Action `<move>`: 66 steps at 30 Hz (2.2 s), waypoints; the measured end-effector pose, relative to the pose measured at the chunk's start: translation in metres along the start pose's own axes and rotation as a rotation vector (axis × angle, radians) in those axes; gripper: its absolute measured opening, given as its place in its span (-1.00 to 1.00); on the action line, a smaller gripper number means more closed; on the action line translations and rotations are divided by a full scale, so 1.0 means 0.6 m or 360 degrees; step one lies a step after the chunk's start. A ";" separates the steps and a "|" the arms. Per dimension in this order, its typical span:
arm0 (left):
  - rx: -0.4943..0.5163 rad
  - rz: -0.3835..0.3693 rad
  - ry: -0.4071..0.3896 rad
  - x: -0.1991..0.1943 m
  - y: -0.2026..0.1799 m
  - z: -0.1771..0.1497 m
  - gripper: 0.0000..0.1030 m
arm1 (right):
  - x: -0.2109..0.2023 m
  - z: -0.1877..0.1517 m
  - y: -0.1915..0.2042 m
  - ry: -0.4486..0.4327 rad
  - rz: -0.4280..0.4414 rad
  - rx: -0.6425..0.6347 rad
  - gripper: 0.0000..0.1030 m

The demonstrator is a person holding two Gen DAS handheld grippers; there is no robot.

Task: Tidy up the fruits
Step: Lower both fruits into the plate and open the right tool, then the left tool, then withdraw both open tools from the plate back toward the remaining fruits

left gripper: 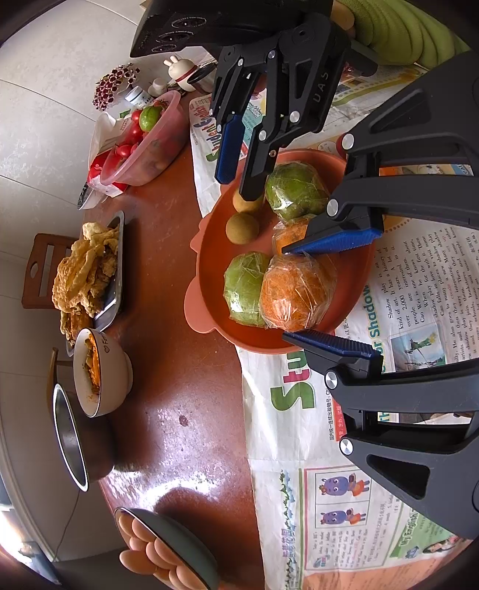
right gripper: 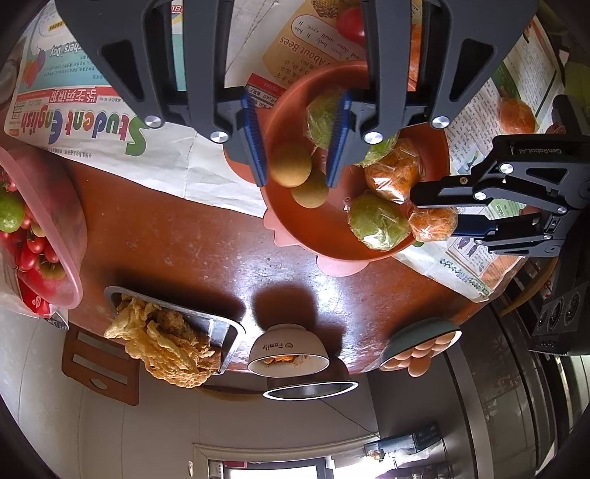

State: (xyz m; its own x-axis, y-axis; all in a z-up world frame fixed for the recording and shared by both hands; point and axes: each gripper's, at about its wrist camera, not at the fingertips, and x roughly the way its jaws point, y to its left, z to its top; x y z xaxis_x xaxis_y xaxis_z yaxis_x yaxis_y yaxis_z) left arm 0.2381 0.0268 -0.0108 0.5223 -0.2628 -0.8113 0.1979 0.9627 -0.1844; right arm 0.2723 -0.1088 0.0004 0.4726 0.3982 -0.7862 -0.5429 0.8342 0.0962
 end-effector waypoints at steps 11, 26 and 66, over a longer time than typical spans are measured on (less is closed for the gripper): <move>-0.0001 0.0004 0.0001 0.000 -0.001 -0.002 -0.39 | -0.013 -0.002 0.000 -0.0021 -0.0007 0.0007 -0.08; 0.0002 0.0023 -0.0016 -0.009 -0.002 -0.004 -0.25 | -0.027 -0.003 0.001 -0.0044 -0.0019 0.0020 0.09; -0.0013 0.0123 -0.0175 -0.089 -0.018 -0.010 0.76 | -0.099 -0.002 0.009 -0.0177 -0.0081 0.0042 0.75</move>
State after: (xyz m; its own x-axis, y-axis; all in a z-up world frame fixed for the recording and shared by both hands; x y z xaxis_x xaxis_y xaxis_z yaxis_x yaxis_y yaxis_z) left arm 0.2035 0.0309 0.0311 0.6237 -0.1930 -0.7575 0.1471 0.9807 -0.1288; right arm 0.2406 -0.1281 0.0468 0.5738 0.3937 -0.7182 -0.4985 0.8636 0.0751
